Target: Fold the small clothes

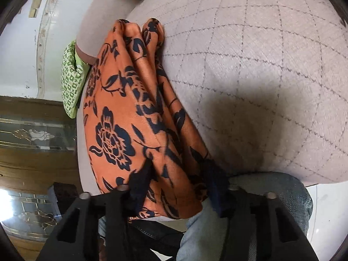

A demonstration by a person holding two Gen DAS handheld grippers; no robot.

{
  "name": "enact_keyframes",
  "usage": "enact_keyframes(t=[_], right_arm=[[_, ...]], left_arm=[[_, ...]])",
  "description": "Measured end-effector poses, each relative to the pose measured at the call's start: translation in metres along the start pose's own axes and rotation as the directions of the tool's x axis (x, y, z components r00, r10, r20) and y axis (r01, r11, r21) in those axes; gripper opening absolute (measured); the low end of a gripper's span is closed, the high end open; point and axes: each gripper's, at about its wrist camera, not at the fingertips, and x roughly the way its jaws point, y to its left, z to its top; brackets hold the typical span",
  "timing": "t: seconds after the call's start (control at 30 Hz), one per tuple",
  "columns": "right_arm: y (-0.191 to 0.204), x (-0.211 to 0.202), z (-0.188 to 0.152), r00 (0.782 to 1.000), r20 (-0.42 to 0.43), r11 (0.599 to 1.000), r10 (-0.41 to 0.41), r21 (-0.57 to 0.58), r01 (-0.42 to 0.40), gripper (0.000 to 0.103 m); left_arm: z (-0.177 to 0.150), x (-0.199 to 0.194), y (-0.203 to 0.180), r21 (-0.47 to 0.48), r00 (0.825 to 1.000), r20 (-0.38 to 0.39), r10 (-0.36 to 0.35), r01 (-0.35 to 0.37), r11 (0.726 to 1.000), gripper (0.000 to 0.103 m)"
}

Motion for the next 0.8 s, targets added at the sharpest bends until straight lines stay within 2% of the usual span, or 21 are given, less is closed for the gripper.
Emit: enact_keyframes(t=[0.03,0.1,0.17,0.23,0.27,0.33,0.37,0.43,0.5,0.57,0.6,0.67,0.73,0.8], right_arm=[[0.004,-0.002,0.001,1.000,0.001,1.000,0.011,0.005,-0.011,0.026],[0.017,-0.010,-0.001,1.000,0.023,1.000,-0.013,-0.022,0.013,0.022],[0.023,-0.011,-0.004,0.999,0.035,0.999,-0.030,-0.031,0.031,0.020],[0.012,-0.003,-0.001,0.999,0.016,1.000,-0.028,0.003,0.028,0.020],[0.008,0.001,0.000,1.000,0.006,1.000,-0.018,0.023,0.018,0.023],[0.006,0.002,0.001,1.000,-0.013,1.000,-0.012,0.025,0.012,0.030],[0.007,-0.002,-0.001,0.999,-0.011,0.999,-0.034,0.003,0.034,0.038],[0.018,-0.011,-0.002,0.995,0.007,0.994,-0.098,-0.050,0.098,0.042],[0.030,-0.023,-0.002,0.992,0.044,0.987,-0.121,-0.103,0.125,0.050],[0.041,-0.033,0.005,0.993,0.084,0.988,-0.078,-0.129,0.089,0.068],[0.045,-0.034,0.011,0.993,0.098,0.987,-0.060,-0.141,0.074,0.071],[0.052,-0.028,0.030,0.994,0.102,0.987,-0.028,-0.155,0.043,0.073],[0.054,-0.017,0.047,0.996,0.093,0.989,-0.009,-0.148,0.023,0.073],[0.056,0.006,0.071,0.997,0.067,0.989,-0.023,-0.141,0.033,0.073]], left_arm=[[0.001,-0.003,-0.001,-0.002,1.000,-0.003,-0.019,0.019,1.000,0.023],[0.001,-0.012,-0.006,0.031,0.999,0.016,-0.042,0.042,0.999,0.020],[0.003,-0.015,-0.005,0.023,0.998,0.017,-0.056,0.056,0.998,0.019],[0.005,-0.006,0.005,-0.001,1.000,-0.009,-0.027,0.027,1.000,0.022],[0.007,0.001,0.011,-0.002,1.000,-0.021,-0.001,0.001,1.000,0.024],[0.006,-0.003,0.015,0.005,1.000,-0.018,0.003,-0.003,1.000,0.038],[0.005,-0.010,0.012,0.017,1.000,-0.008,0.013,-0.013,1.000,0.039],[0.006,-0.025,0.005,0.066,0.999,0.021,0.026,-0.027,0.997,0.045],[0.012,-0.040,0.001,0.090,0.998,0.058,0.025,-0.030,0.995,0.049],[0.023,-0.054,-0.007,0.090,0.995,0.099,0.004,-0.013,0.996,0.056],[0.030,-0.057,-0.010,0.090,0.993,0.116,0.005,-0.016,0.996,0.060],[0.049,-0.053,-0.016,0.089,0.991,0.131,0.026,-0.038,0.995,0.062],[0.071,-0.038,-0.019,0.080,0.993,0.116,0.029,-0.039,0.996,0.063],[0.094,-0.020,-0.014,0.027,0.995,0.095,0.031,-0.033,0.999,0.063]])
